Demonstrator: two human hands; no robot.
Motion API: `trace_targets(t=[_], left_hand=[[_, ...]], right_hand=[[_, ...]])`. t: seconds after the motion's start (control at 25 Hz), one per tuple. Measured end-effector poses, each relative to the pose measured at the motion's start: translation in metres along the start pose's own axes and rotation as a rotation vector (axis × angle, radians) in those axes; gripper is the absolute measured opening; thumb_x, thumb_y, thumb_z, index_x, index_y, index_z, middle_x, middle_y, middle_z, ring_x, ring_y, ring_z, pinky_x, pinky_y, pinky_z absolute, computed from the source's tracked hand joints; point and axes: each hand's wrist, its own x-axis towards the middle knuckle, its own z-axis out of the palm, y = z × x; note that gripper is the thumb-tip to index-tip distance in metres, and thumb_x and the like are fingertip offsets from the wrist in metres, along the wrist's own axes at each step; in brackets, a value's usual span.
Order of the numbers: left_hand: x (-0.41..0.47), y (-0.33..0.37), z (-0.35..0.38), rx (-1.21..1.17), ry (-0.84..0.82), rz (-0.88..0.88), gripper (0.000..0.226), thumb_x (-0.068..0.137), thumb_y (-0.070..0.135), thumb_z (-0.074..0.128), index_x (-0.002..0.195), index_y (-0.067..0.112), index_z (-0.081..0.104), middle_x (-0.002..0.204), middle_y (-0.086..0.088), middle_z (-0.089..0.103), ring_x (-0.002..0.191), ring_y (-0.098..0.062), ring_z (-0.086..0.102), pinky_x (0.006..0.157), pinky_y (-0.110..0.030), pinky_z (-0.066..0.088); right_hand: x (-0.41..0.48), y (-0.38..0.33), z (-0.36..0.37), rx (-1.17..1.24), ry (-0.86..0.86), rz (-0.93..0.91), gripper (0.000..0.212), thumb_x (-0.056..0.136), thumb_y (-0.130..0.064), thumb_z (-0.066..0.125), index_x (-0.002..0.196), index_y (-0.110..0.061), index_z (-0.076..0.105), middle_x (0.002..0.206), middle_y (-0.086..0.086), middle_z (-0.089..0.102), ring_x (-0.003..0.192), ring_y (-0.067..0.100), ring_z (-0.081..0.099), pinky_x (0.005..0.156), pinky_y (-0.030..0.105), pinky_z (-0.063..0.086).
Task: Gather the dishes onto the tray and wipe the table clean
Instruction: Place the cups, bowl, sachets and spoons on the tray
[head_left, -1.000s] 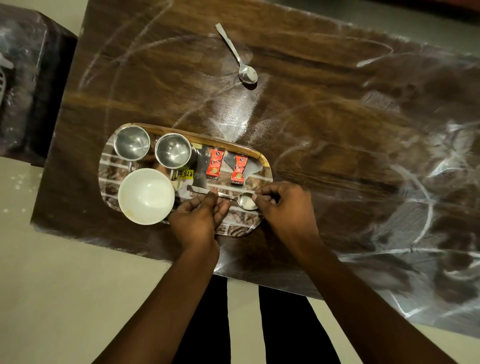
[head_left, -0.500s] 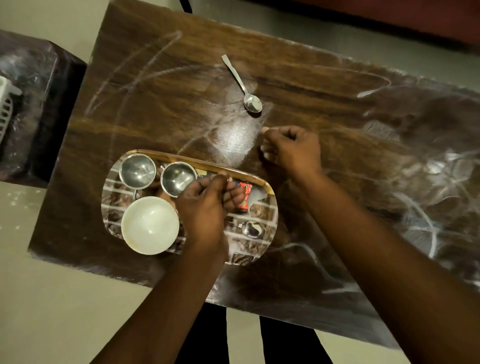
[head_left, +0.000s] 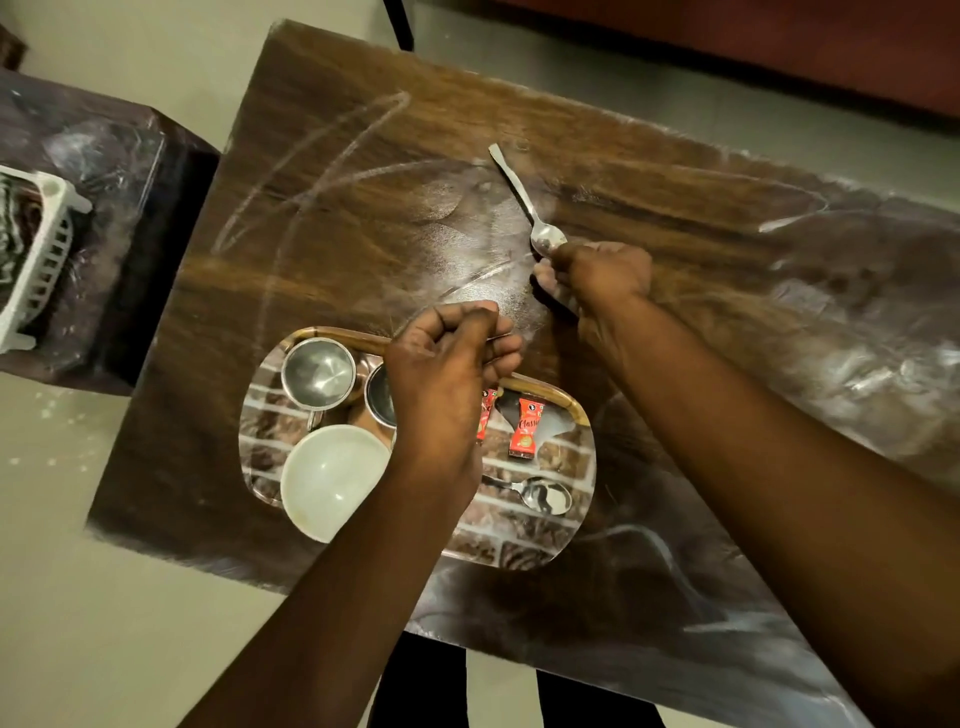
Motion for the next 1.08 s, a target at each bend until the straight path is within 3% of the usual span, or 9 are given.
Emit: trace_targets(t=[0.2, 0.32, 0.48, 0.68, 0.88, 1.08], left_hand=[[-0.001, 0.013, -0.004, 0.024, -0.023, 0.006, 0.004, 0.102, 0.005, 0.07, 0.1, 0.008, 0.073, 0.095, -0.014, 0.077, 0.082, -0.021, 0.076, 0.075, -0.025, 0.066], [-0.008, 0.013, -0.01, 0.031, -0.013, 0.018, 0.004, 0.102, 0.007, 0.072, 0.099, 0.009, 0.074, 0.091, -0.011, 0.077, 0.078, -0.017, 0.076, 0.076, -0.024, 0.066], [-0.031, -0.006, -0.027, 0.074, -0.007, -0.022, 0.011, 0.103, 0.015, 0.073, 0.104, 0.004, 0.075, 0.086, -0.008, 0.08, 0.082, -0.02, 0.08, 0.084, -0.029, 0.068], [-0.071, -0.053, -0.062, 0.139, 0.1, -0.109, 0.016, 0.104, 0.009, 0.069, 0.092, 0.002, 0.076, 0.073, -0.01, 0.08, 0.07, -0.02, 0.08, 0.071, -0.026, 0.068], [-0.1, -0.091, -0.085, 0.123, 0.217, -0.218, 0.015, 0.103, 0.009, 0.071, 0.092, -0.001, 0.076, 0.079, -0.015, 0.083, 0.068, -0.022, 0.081, 0.066, -0.025, 0.068], [-0.096, -0.104, -0.086, 0.088, 0.284, -0.228, 0.016, 0.104, 0.01, 0.07, 0.095, -0.003, 0.073, 0.066, -0.009, 0.077, 0.056, -0.019, 0.079, 0.054, -0.023, 0.063]], right_hand=[[-0.045, 0.0, -0.031, 0.022, -0.051, -0.029, 0.017, 0.093, 0.002, 0.074, 0.108, 0.008, 0.07, 0.079, 0.019, 0.079, 0.061, 0.018, 0.076, 0.054, 0.024, 0.062], [-0.097, 0.009, -0.063, 0.005, -0.108, -0.062, 0.006, 0.096, -0.002, 0.073, 0.101, 0.002, 0.072, 0.077, 0.014, 0.078, 0.064, 0.015, 0.075, 0.058, 0.022, 0.063], [-0.158, 0.045, -0.109, -0.084, -0.147, -0.093, 0.013, 0.095, -0.004, 0.075, 0.103, 0.006, 0.073, 0.075, 0.014, 0.076, 0.061, 0.014, 0.072, 0.056, 0.021, 0.061], [-0.199, 0.104, -0.153, -0.246, -0.182, -0.043, 0.015, 0.094, -0.009, 0.079, 0.101, 0.004, 0.078, 0.082, 0.022, 0.077, 0.062, 0.014, 0.069, 0.058, 0.019, 0.059], [-0.203, 0.137, -0.165, -0.359, -0.184, -0.041, 0.011, 0.093, -0.01, 0.08, 0.098, 0.001, 0.078, 0.072, 0.013, 0.077, 0.055, 0.006, 0.071, 0.055, 0.017, 0.058], [-0.196, 0.147, -0.161, -0.514, -0.209, -0.149, 0.008, 0.094, -0.016, 0.08, 0.093, -0.007, 0.08, 0.07, 0.009, 0.079, 0.059, 0.01, 0.074, 0.059, 0.022, 0.06]])
